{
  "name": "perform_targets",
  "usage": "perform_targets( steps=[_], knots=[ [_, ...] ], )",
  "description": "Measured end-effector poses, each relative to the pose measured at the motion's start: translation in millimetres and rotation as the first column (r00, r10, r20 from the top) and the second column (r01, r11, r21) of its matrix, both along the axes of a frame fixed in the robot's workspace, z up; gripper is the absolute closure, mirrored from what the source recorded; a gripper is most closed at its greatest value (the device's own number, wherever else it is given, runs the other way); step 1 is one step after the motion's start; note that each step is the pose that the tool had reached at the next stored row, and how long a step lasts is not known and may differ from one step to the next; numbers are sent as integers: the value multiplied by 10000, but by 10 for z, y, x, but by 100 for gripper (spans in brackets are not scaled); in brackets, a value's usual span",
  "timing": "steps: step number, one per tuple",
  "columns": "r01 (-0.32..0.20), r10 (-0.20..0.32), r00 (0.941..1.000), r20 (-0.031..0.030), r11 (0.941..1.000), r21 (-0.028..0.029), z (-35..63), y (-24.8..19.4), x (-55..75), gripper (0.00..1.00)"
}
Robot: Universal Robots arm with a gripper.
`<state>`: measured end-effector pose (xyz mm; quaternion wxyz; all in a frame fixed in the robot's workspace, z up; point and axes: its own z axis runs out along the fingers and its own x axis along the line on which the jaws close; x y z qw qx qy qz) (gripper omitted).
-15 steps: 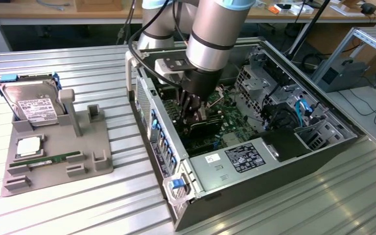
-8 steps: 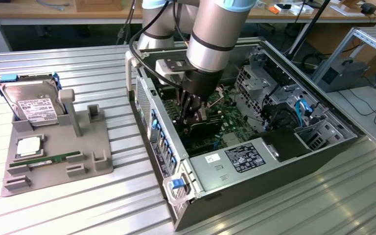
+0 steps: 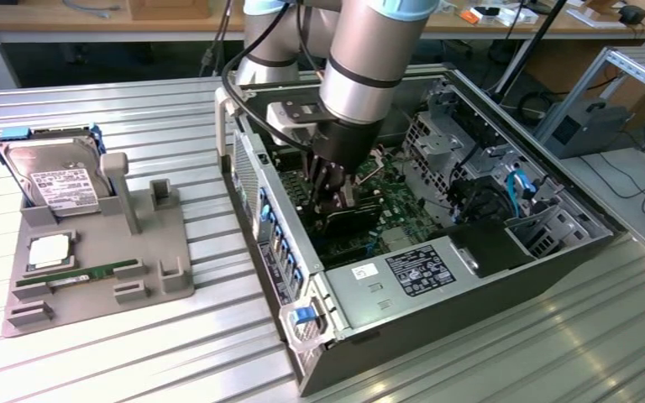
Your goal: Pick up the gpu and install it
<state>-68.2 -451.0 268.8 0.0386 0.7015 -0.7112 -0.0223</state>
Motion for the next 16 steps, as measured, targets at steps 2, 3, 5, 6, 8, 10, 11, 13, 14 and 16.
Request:
perform_targets(
  steps=[2,3,5,6,8,10,11,13,14,16],
  knots=[
    [0,0,10000,15,10000,30,24,4,2,89],
    [0,0,10000,21,10000,40,53,5,2,89],
    [0,0,10000,10,10000,21,133,3,2,89],
    [0,0,10000,10,10000,21,151,3,2,89],
    [0,0,10000,9,10000,19,202,3,2,89],
    [0,0,10000,10,10000,20,230,3,4,89],
    [-1,1,10000,9,10000,20,241,3,6,89],
    [0,0,10000,11,10000,23,248,3,6,89],
    [-1,1,10000,11,10000,23,248,3,10,89],
    [0,0,10000,-5,10000,19,251,3,48,89]
  ],
)
